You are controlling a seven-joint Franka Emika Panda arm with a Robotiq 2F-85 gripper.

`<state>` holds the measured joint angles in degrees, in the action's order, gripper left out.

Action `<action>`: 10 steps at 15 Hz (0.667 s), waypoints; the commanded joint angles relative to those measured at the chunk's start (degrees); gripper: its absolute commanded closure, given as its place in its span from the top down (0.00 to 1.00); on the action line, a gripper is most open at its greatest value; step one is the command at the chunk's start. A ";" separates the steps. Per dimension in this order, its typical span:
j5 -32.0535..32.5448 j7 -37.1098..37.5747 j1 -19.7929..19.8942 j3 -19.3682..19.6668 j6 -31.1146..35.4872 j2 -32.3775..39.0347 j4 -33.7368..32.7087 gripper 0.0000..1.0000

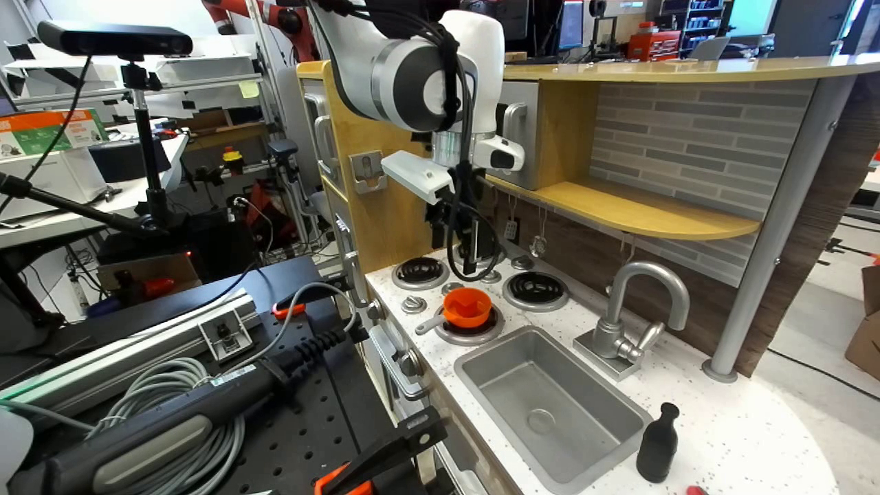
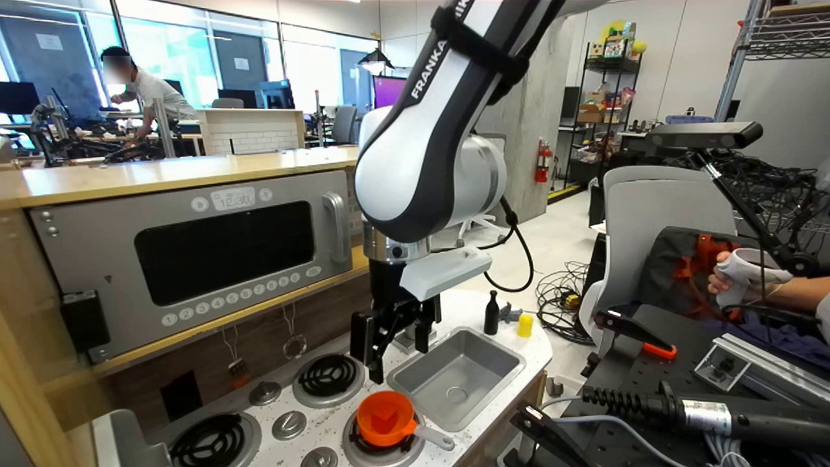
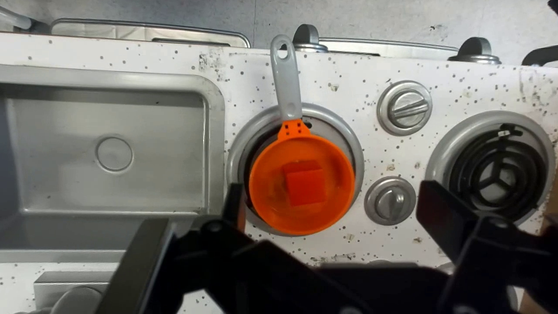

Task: Remove the orange block from the orange pan and place it on the right side of the counter

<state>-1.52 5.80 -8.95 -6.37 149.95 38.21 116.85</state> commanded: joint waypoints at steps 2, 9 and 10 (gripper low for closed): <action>0.82 0.31 -1.98 1.33 0.07 8.27 -8.08 1.00; 1.35 0.32 -2.96 2.25 -1.22 15.72 -15.60 1.00; 1.49 0.33 -3.22 2.52 -1.36 16.40 -16.43 1.00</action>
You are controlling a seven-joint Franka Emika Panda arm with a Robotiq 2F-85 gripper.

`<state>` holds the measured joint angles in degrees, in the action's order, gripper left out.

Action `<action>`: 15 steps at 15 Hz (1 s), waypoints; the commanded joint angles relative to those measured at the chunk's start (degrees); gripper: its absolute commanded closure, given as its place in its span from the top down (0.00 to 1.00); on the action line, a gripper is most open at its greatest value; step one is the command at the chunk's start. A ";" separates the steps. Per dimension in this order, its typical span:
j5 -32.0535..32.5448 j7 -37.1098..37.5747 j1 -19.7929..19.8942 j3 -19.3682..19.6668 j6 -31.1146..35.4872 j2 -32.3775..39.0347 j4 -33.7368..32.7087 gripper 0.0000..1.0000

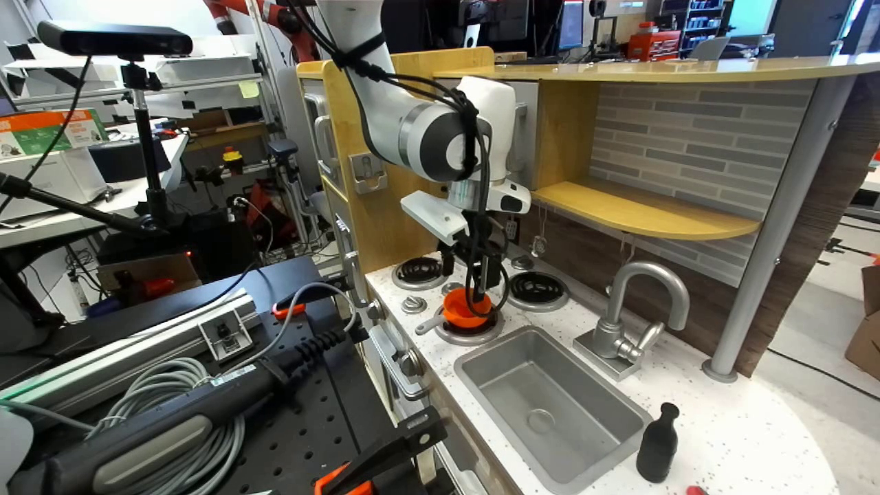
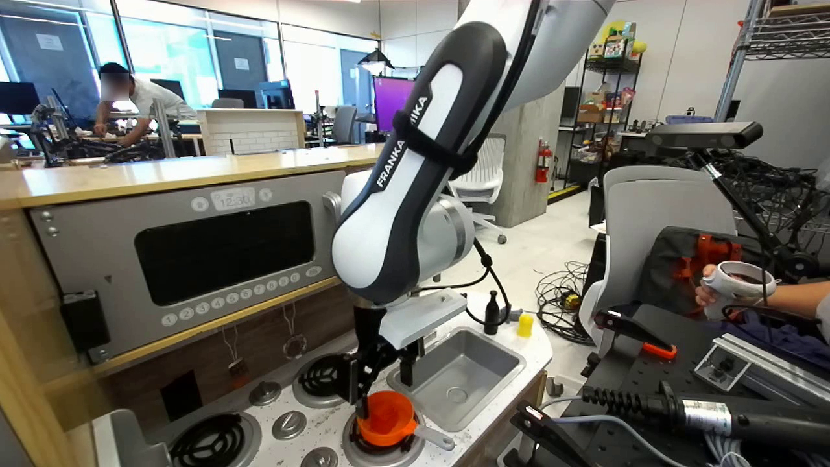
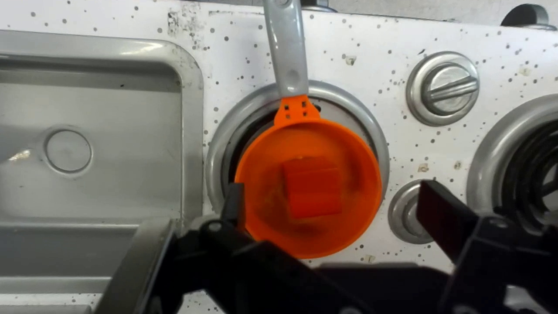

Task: Remove the orange block from the orange pan and place it on the right side of the counter

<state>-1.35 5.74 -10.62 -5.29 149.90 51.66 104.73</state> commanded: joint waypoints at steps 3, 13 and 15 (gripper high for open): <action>1.50 0.48 -2.16 2.04 -1.56 4.58 -6.40 1.00; 1.67 0.49 -2.84 2.80 -1.90 6.03 -7.67 0.43; 1.73 0.40 -2.83 2.79 -1.86 6.00 -7.58 0.30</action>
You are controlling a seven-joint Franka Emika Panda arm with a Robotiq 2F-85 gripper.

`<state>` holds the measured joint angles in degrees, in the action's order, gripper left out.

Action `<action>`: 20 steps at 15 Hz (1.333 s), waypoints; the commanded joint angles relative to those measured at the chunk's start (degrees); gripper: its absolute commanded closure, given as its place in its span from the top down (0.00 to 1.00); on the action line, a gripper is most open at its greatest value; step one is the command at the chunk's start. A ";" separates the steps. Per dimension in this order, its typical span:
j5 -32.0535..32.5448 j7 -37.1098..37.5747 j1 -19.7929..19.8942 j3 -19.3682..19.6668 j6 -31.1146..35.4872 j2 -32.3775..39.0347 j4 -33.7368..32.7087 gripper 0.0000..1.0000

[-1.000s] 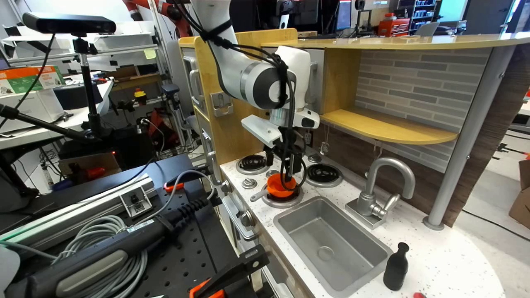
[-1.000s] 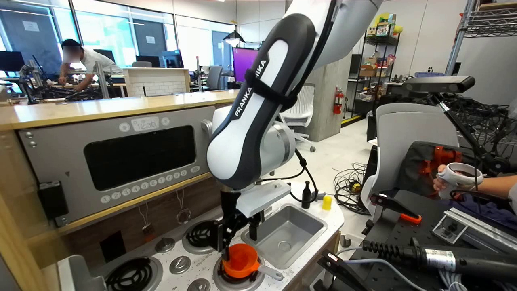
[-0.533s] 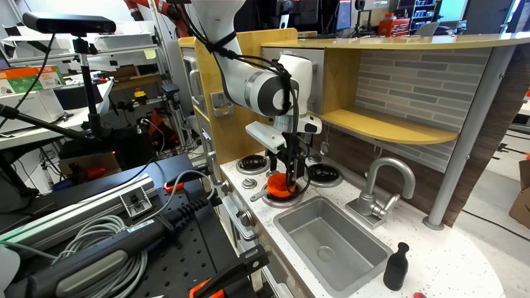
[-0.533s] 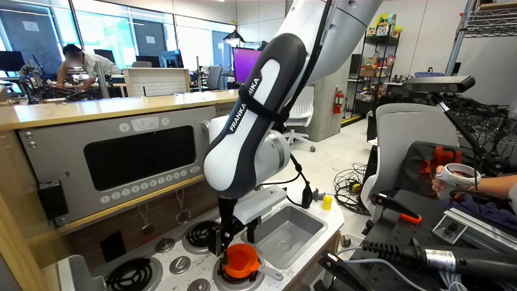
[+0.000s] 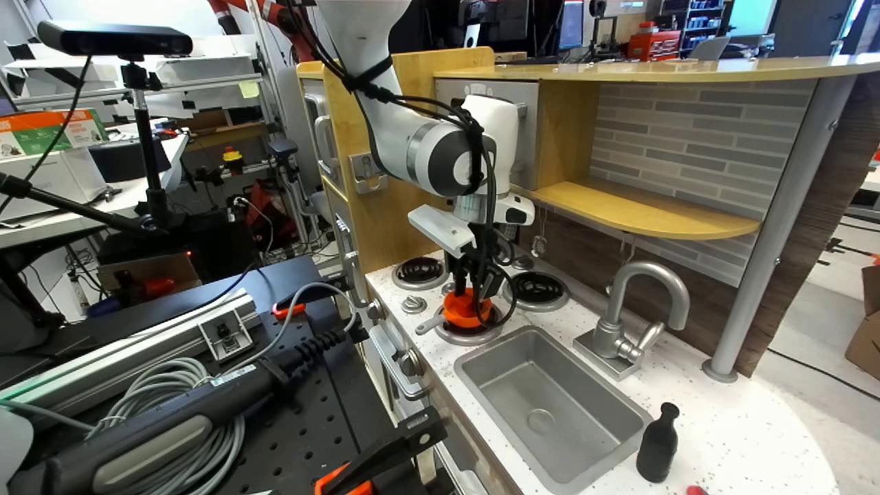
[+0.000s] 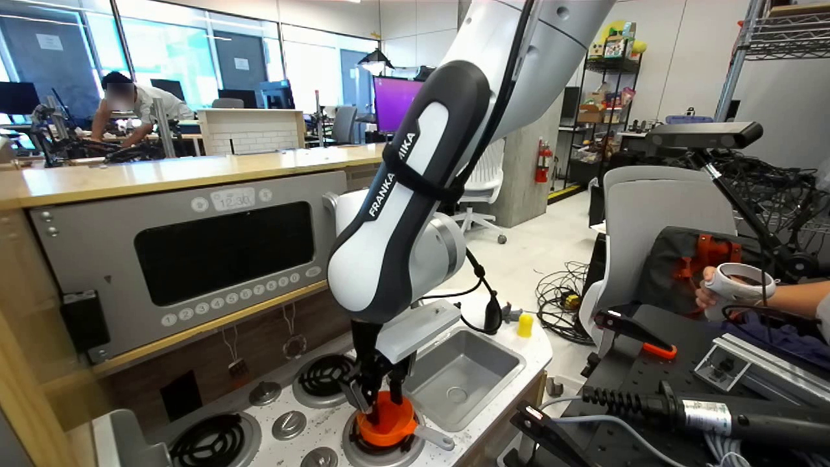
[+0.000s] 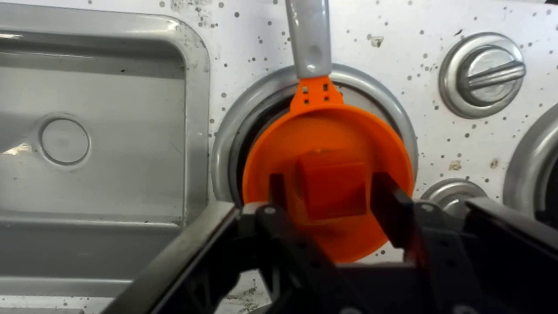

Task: Remove the orange block from the orange pan and place it on the right side of the counter

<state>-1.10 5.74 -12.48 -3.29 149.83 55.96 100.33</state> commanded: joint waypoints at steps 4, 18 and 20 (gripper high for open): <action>1.65 0.25 -0.96 0.80 -1.74 1.46 -2.77 0.09; 1.73 -0.08 -0.86 -0.25 0.85 -7.89 6.26 0.09; 1.46 0.24 -0.53 -0.11 0.75 -9.67 8.60 0.09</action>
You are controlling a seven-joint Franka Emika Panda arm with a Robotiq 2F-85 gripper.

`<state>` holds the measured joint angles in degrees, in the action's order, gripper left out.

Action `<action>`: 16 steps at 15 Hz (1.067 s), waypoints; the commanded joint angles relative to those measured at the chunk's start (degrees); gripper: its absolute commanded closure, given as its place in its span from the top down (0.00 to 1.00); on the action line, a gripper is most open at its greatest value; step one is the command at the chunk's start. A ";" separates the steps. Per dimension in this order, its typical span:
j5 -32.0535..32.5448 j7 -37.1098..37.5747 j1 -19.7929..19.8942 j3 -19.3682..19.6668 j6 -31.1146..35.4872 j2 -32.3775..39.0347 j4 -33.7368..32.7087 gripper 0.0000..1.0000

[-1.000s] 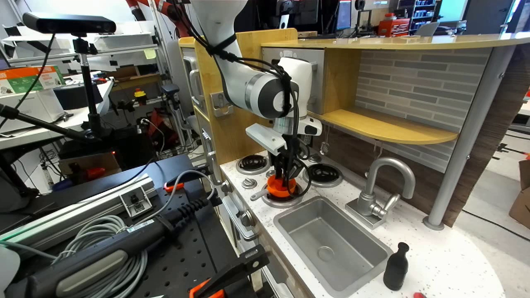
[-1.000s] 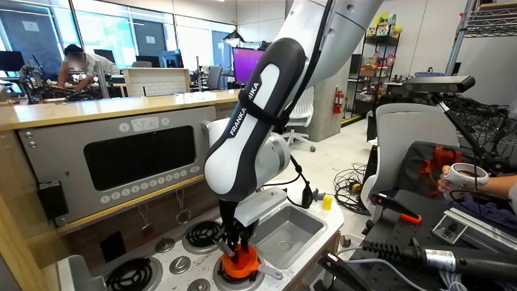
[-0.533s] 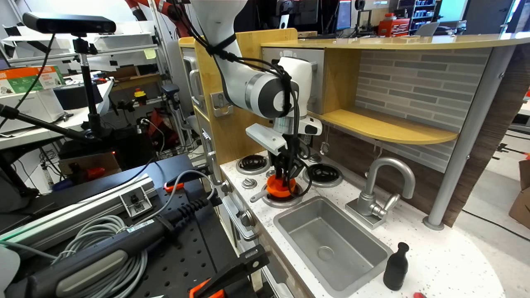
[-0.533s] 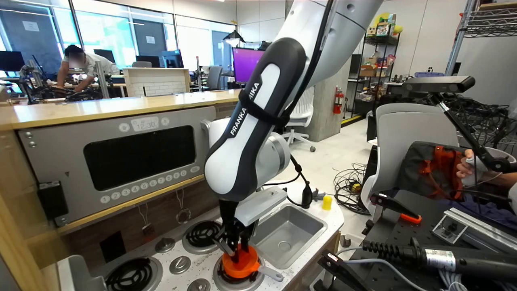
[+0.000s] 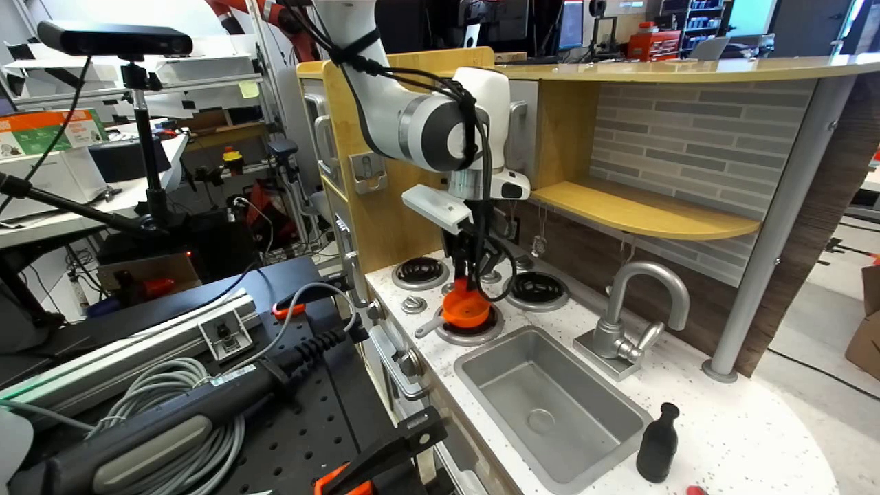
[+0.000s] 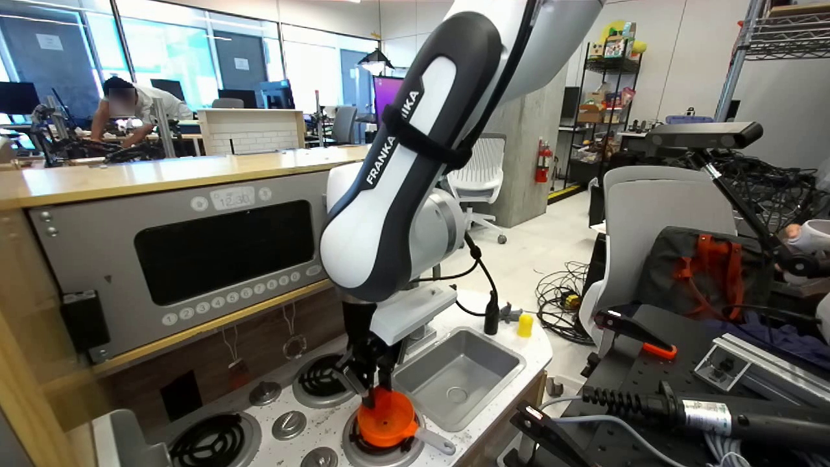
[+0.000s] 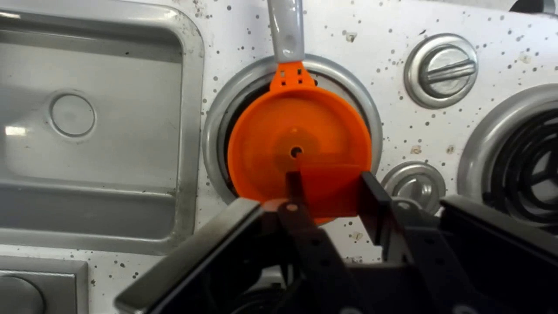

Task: Remove the orange block from the orange pan and place it on the right side of the counter

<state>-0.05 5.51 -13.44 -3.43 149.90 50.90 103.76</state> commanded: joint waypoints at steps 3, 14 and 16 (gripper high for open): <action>0.00 1.24 1.18 0.61 1.05 -7.72 9.79 0.09; -3.39 2.85 9.79 3.50 4.62 -14.75 25.02 0.09; -3.76 3.06 11.67 4.66 5.41 -15.39 25.79 0.09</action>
<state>-1.89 8.22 -4.15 0.23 152.92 38.76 126.04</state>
